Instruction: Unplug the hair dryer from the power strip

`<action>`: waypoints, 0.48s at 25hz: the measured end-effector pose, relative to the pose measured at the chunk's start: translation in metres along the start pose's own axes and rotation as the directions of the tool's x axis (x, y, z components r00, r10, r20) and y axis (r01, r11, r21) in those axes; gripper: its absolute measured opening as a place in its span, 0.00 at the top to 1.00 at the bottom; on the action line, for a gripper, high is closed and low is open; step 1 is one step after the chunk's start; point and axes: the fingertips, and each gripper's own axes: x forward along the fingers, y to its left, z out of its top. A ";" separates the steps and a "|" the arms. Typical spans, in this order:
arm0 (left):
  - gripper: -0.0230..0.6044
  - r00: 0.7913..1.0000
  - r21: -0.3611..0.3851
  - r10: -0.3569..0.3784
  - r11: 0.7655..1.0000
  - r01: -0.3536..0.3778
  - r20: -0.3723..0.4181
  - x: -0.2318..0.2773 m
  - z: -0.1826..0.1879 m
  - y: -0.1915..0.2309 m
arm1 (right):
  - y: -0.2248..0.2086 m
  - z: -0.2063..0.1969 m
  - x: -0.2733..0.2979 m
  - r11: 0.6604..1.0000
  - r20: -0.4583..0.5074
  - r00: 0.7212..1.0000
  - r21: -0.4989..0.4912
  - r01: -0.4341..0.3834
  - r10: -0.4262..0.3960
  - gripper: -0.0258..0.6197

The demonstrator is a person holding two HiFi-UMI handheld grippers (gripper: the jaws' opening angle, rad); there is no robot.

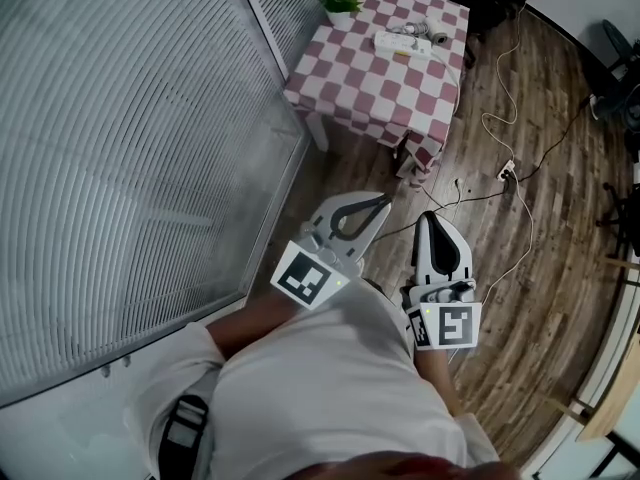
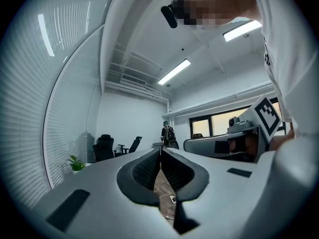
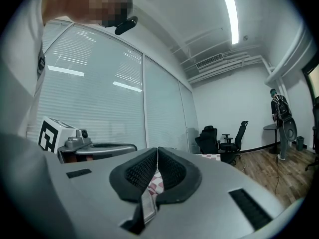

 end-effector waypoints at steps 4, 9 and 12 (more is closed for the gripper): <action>0.91 1.000 0.000 0.010 1.000 -0.010 0.015 0.002 0.000 0.005 | -0.001 -0.003 0.007 1.000 0.003 1.000 0.004 -0.004 0.004 0.91; 0.91 0.998 -0.026 0.039 0.999 -0.038 0.046 0.003 0.003 0.026 | 0.000 -0.005 0.027 1.000 -0.003 1.000 -0.007 -0.023 0.023 0.91; 0.91 0.999 -0.019 0.037 0.999 -0.037 0.030 0.009 -0.002 0.040 | -0.003 -0.004 0.043 0.999 -0.006 1.000 -0.011 -0.030 0.030 0.91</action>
